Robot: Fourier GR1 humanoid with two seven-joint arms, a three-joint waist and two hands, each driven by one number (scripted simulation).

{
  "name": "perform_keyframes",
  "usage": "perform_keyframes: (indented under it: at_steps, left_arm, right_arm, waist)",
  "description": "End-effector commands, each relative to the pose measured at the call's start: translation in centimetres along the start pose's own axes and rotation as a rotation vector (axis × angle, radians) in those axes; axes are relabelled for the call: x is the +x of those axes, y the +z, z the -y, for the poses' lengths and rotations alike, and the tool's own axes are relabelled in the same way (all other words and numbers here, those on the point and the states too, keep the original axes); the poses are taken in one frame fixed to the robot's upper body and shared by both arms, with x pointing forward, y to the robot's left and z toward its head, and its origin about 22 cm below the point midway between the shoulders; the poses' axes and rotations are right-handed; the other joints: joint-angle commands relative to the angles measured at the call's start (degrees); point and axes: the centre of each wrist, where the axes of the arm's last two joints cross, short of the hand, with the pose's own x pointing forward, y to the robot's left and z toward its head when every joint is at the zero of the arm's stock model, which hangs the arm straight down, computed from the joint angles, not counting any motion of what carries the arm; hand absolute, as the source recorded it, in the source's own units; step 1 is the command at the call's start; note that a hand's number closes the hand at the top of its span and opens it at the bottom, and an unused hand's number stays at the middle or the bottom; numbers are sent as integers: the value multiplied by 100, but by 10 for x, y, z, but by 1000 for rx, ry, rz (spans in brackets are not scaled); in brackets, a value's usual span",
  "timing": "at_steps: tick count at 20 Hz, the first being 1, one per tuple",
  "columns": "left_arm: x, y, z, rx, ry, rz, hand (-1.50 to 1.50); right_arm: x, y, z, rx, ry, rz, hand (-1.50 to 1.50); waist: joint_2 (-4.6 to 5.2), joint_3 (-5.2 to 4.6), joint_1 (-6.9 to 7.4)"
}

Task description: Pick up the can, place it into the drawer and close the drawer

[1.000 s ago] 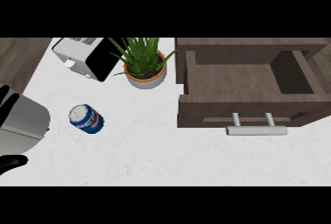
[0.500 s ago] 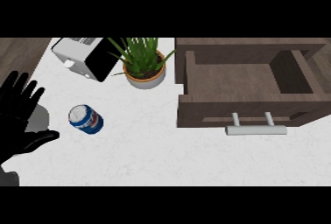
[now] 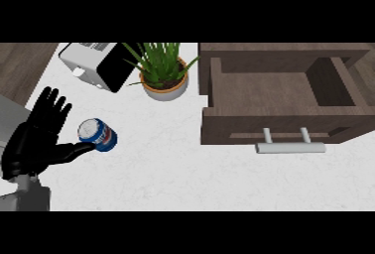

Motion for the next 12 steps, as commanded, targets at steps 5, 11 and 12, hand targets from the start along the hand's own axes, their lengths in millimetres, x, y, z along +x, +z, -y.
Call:
perform_keyframes:
  at_steps: [5, 11, 12]
  left_arm:
    - [-39, -5, -5, 49, -24, -26, -150]
    - [-67, -2, -29, 114, -31, -12, -150]
    - [-67, -16, -48, 126, -50, -8, -150]
  right_arm:
    - [-9, 8, 3, -10, -4, -17, -150]
    - [14, 4, 16, -2, -6, 2, -150]
    - [3, 5, 16, -15, 3, -7, -150]
  waist:
    - [0, 2, 10]
    - [-2, 1, 16]
    - [4, 0, 2]
